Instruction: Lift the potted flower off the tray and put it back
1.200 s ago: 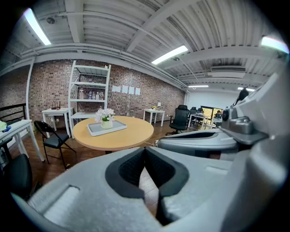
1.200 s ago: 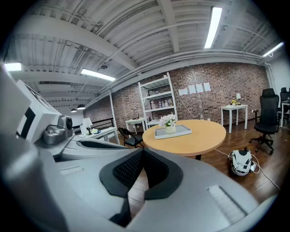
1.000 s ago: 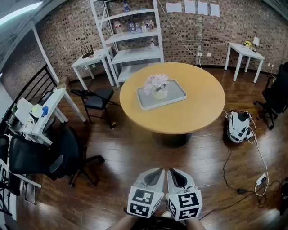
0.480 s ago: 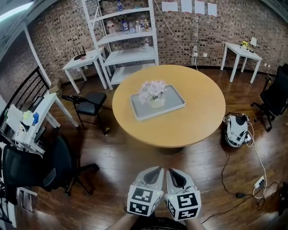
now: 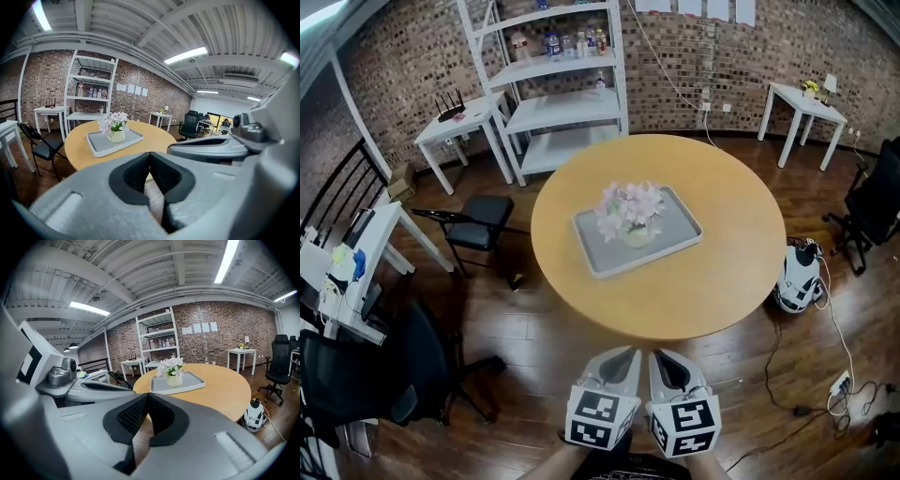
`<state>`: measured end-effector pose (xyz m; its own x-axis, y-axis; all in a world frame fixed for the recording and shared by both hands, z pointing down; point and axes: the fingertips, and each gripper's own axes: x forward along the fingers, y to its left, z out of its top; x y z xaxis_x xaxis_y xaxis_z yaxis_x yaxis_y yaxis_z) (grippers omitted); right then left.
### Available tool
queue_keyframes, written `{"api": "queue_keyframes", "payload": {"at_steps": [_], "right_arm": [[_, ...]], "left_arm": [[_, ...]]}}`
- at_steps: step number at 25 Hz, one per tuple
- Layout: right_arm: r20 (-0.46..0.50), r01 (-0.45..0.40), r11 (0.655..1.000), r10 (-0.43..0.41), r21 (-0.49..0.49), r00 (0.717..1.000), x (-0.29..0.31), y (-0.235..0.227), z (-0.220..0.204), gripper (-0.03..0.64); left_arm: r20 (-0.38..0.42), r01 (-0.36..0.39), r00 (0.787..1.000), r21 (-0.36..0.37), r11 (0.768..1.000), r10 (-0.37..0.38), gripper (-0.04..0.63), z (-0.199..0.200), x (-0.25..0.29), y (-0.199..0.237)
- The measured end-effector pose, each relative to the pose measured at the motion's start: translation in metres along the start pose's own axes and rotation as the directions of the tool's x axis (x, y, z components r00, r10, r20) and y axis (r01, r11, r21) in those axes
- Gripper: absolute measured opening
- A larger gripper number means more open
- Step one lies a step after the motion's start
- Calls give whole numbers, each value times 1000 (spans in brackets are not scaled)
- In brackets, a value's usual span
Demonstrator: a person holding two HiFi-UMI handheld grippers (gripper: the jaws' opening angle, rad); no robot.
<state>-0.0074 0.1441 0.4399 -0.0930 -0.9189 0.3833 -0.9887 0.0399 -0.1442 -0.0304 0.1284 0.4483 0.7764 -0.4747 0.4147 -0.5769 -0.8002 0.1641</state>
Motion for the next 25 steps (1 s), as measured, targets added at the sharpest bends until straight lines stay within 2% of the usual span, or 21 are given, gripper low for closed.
{"api": "queue_keyframes", "payload": {"at_steps": [10, 16, 25], "right_arm": [[1, 29, 999, -29, -26, 1000, 69, 4, 35, 15], [11, 43, 998, -43, -37, 999, 106, -16, 46, 17], [12, 28, 997, -27, -77, 1000, 163, -59, 67, 31]], "left_arm": [[24, 14, 1000, 1, 1000, -14, 3, 32, 21, 63], [14, 10, 1000, -30, 1000, -10, 3, 34, 46, 88], [9, -8, 1000, -63, 998, 8, 3, 59, 103, 110]]}}
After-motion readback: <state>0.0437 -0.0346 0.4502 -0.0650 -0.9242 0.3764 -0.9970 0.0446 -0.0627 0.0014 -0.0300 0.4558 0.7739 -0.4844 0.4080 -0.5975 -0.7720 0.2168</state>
